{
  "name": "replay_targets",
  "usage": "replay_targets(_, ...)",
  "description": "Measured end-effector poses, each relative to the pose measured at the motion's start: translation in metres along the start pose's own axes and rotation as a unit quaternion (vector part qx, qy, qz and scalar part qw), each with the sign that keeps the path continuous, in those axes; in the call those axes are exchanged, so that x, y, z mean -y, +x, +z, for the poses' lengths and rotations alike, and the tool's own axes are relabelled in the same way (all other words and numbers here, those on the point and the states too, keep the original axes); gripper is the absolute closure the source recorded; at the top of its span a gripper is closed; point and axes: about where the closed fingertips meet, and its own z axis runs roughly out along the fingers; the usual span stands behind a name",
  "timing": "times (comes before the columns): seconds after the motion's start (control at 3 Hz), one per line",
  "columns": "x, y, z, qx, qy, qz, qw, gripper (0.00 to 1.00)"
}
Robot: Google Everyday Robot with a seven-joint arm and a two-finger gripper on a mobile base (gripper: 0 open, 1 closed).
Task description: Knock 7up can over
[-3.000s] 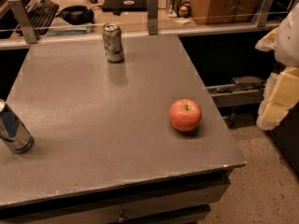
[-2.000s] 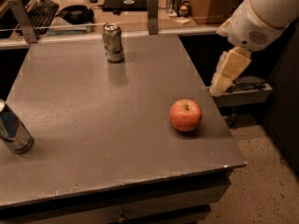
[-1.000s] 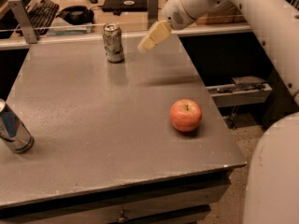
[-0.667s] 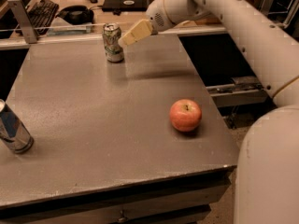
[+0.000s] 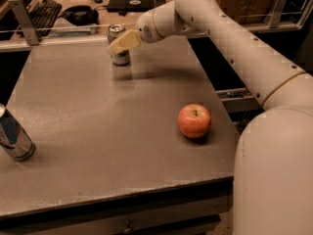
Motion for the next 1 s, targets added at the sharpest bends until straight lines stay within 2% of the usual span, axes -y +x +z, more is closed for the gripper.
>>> replay_targets(0.33, -0.004, 0.008, 0.021, 0.002, -0.014, 0.014, 0.9998, 0.18)
replay_targets(0.67, -0.001, 0.012, 0.032, 0.005, -0.017, 0.018, 0.9997, 0.42)
replay_targets(1.0, 0.008, 0.012, 0.03, -0.004, -0.015, -0.002, 0.9999, 0.64)
